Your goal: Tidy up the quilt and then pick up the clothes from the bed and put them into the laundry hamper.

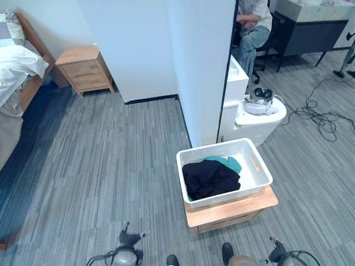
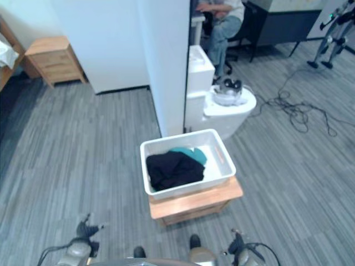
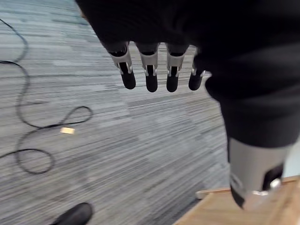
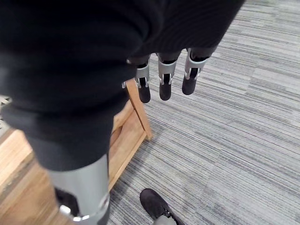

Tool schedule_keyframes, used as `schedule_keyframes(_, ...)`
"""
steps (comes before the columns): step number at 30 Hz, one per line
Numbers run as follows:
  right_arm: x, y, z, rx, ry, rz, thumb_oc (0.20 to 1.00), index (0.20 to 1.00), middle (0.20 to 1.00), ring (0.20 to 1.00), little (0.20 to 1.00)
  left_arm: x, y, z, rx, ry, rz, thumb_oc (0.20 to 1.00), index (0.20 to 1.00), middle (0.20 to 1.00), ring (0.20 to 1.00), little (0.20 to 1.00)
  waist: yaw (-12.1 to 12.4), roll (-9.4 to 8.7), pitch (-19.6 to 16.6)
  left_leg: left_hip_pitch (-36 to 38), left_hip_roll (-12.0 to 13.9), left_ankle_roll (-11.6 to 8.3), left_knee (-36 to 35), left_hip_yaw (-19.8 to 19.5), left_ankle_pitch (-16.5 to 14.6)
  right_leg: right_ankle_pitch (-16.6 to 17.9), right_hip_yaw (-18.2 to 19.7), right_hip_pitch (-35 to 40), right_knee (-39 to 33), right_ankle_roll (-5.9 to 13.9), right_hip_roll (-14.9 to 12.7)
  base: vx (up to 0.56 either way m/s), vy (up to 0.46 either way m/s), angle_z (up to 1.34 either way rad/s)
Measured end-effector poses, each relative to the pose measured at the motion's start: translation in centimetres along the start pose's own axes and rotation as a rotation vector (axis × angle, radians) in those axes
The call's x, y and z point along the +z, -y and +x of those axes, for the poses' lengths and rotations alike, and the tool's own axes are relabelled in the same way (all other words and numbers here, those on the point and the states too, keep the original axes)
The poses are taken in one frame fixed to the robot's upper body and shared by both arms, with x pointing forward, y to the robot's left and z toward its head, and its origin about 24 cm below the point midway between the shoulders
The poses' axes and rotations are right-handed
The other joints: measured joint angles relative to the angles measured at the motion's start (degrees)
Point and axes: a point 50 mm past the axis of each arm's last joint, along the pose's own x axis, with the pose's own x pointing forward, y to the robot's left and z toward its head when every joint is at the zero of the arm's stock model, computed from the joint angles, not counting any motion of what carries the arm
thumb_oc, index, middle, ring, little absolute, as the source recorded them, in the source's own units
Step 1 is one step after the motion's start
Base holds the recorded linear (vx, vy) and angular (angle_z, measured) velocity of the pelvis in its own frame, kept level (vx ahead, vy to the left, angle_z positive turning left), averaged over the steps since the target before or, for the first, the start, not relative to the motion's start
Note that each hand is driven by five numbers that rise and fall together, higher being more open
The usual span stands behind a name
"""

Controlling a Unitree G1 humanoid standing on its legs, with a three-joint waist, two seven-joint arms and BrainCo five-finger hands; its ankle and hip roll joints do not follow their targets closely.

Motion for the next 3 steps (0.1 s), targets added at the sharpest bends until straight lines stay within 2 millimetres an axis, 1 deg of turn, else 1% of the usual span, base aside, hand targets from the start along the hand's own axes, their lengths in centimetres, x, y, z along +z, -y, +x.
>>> schedule_keyframes(1,0.1,-0.2,0.0,0.004,0.002,-0.002,1.0,1.0,1.0,1.0,1.0,-0.2,0.1,0.0,-0.007,-0.02,0.002,1.0,1.0,1.0,1.0,1.0,-0.4,-0.02,-0.2,0.2,0.0,-0.01,0.0,0.1,0.0,0.0,0.1,0.0,0.0,0.01,0.0,0.02,0.036,0.01)
schedule_keyframes(2,0.9,0.1,0.1,0.002,0.03,-0.015,1.0,1.0,1.0,1.0,1.0,-2.3,0.7,-0.5,-0.035,-0.099,0.022,1.0,1.0,1.0,1.0,1.0,0.1,0.21,-0.5,0.1,0.0,-0.02,0.0,-0.1,0.0,-0.2,-0.1,0.3,0.0,-0.21,-0.1,0.01,0.037,0.03)
schedule_keyframes(3,1.3,0.1,0.2,0.008,0.042,-0.014,1.0,1.0,1.0,1.0,1.0,-3.4,1.2,-0.9,-0.062,-0.144,0.046,1.0,1.0,1.0,1.0,1.0,0.1,0.48,-0.8,0.1,0.0,-0.34,0.0,-0.1,-0.3,-0.2,-0.2,0.4,0.0,-0.28,-0.1,0.01,0.04,0.07)
